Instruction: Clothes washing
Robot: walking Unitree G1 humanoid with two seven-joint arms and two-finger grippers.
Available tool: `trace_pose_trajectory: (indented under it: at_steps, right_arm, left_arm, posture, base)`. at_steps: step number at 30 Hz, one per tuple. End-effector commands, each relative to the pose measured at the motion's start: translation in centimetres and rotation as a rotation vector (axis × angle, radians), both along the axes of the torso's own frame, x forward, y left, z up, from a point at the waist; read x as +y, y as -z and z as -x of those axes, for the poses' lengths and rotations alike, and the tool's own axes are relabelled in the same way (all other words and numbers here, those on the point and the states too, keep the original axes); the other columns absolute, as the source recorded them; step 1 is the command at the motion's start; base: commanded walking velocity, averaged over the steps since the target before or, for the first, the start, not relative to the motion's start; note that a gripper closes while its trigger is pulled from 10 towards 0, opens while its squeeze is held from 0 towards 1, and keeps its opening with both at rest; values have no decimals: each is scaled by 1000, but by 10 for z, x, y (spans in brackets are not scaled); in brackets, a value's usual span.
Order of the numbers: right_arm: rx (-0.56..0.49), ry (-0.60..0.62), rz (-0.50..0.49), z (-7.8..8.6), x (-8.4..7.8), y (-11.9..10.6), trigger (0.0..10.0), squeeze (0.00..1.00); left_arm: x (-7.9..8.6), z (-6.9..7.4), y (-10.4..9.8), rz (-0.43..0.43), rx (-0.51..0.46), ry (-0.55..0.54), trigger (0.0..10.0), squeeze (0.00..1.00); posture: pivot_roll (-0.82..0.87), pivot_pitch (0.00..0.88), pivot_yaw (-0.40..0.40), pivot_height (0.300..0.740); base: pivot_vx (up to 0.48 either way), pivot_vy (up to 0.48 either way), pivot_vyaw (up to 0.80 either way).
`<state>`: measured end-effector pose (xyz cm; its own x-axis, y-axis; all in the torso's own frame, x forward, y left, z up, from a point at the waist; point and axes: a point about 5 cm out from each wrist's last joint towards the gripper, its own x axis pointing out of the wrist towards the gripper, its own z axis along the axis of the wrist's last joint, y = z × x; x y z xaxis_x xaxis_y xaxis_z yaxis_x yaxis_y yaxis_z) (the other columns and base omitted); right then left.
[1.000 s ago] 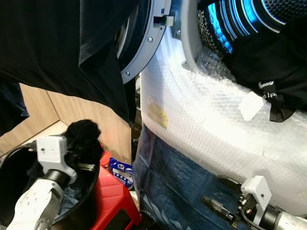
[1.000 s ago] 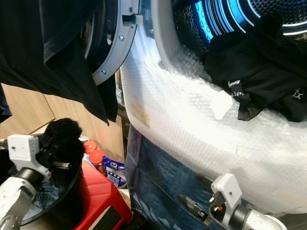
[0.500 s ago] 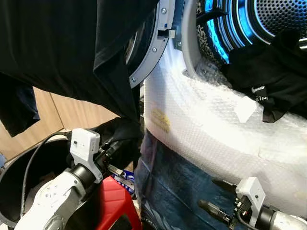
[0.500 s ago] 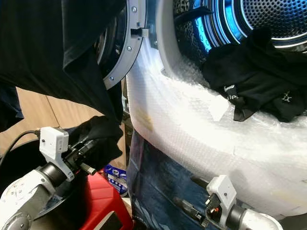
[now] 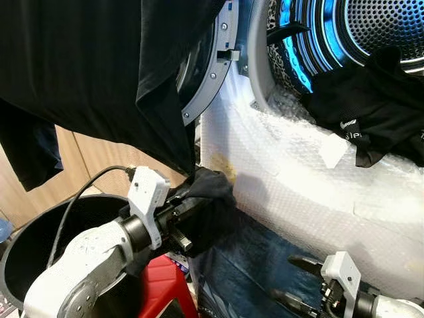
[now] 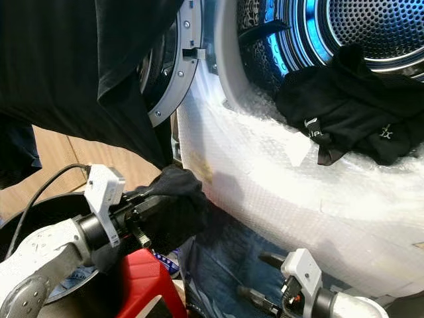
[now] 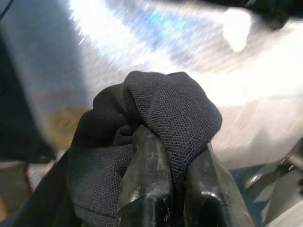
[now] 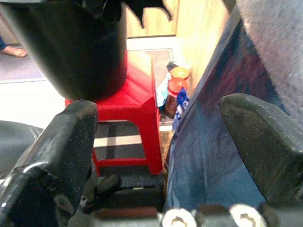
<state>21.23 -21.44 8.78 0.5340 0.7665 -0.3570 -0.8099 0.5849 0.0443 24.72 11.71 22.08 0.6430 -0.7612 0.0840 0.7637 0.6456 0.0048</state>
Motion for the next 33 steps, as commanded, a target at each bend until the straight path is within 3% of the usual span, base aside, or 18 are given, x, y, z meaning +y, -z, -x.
trace_pose_trajectory:
  at_steps: [1, 7, 11, 17, 24, 33]
  right_arm:
    - [25, -11, 28, 1, -6, 1, 10000, 0]
    - [18, -21, 56, -6, -12, -1, 10000, 0]
    - [29, -49, 65, -10, -12, -1, 10000, 0]
    - [2, -16, 67, -18, -21, -8, 10000, 0]
    - [-13, 49, 31, -21, -31, -16, 10000, 0]
    - [-11, 40, -60, -14, -5, -22, 10000, 0]
  left_arm:
    - [-12, 4, -11, 7, -39, 78, 10000, 0]
    - [-24, -5, -22, -38, -75, 171, 10000, 0]
    - [-32, -13, -33, -17, -93, 209, 10000, 0]
    - [-49, -15, -16, -73, -44, 288, 10000, 0]
    - [-54, -22, -9, -60, -47, 228, 10000, 0]
    - [-77, -51, -8, -65, -112, 54, 10000, 0]
  posture:
    - [-7, 2, -36, 740]
    - [-4, 0, -42, 740]
    - [-2, 0, -43, 740]
    - [-14, 0, -35, 740]
    - [-24, 0, -31, 740]
    - [-48, 0, -24, 740]
  base:
    - [0, 0, 0]
    - [0, 0, 0]
    - [0, 0, 0]
    - [0, 0, 0]
    - [0, 0, 0]
    - [0, 0, 0]
